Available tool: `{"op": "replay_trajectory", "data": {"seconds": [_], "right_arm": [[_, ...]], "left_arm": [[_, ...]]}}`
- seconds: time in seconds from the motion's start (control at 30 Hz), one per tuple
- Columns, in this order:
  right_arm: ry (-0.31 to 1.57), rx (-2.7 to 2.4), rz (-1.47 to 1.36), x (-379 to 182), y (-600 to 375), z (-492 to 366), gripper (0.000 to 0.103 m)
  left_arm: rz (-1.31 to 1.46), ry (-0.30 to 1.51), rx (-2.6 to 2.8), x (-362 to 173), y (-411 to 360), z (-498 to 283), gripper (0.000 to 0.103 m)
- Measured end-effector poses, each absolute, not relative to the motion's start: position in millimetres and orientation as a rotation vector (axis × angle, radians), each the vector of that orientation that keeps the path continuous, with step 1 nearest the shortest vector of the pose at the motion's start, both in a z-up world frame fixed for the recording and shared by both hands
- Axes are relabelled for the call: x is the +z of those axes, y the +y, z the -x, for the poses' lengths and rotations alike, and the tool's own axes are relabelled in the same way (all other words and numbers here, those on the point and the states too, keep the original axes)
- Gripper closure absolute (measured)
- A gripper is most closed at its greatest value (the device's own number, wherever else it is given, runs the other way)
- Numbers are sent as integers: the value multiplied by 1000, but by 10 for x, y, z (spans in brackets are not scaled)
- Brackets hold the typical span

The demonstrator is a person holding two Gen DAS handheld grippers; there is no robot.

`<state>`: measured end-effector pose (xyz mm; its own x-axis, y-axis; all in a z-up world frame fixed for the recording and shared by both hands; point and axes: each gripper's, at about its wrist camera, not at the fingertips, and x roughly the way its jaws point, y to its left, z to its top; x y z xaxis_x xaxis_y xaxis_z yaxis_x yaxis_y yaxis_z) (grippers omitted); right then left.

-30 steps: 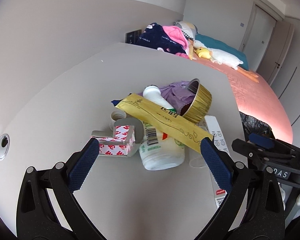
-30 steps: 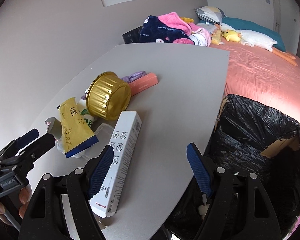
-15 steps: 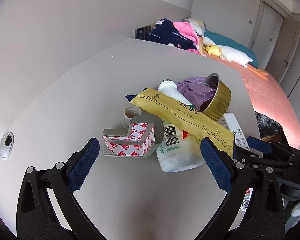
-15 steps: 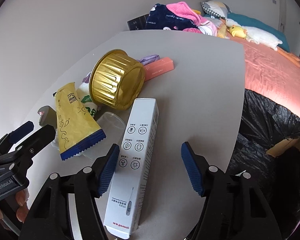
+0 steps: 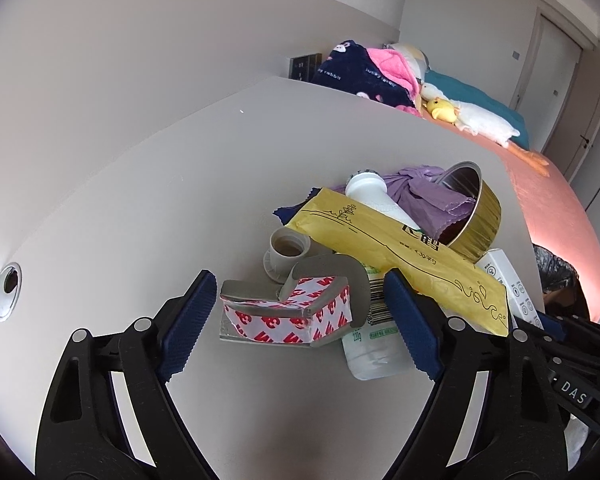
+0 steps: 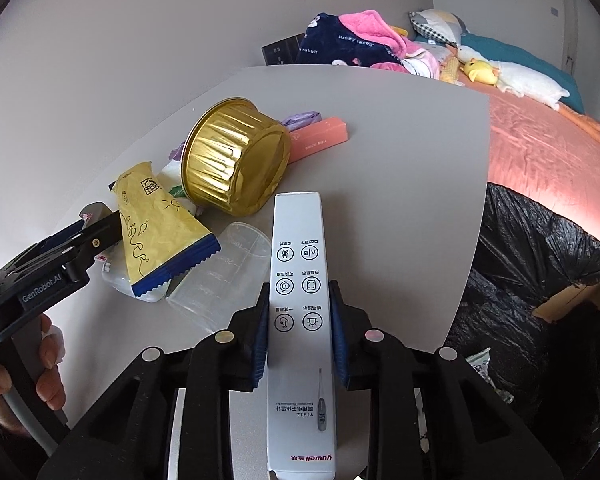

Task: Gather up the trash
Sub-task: 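Grasp the white box with the right gripper while the left grasps the red-white tape piece, then carry the box and tape piece to the trash bag and release both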

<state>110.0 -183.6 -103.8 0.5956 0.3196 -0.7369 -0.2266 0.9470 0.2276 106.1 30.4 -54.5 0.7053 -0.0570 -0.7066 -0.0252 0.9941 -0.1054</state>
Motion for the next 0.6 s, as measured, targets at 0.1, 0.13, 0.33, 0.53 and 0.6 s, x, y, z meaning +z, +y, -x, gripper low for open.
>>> {"op": "replay_trajectory", "data": {"seconds": [0.1, 0.13, 0.33, 0.53, 0.6], "right_arm": [[876, 331, -123, -1022, -1849, -1093, 75], [876, 333, -124, -1016, -1850, -1088, 75], [870, 338, -132, -978, -1866, -1040, 75], [849, 338, -141, -898, -1916, -994, 75], [841, 338, -148, -870, -1951, -970, 75]], "left_arm": [[113, 777, 0, -543, 337, -1031, 37], [116, 776, 0, -547, 351, -1024, 37], [130, 751, 11, -514, 369, -969, 38], [140, 711, 12, -355, 385, -852, 38], [145, 702, 8, -305, 385, -817, 38]]}}
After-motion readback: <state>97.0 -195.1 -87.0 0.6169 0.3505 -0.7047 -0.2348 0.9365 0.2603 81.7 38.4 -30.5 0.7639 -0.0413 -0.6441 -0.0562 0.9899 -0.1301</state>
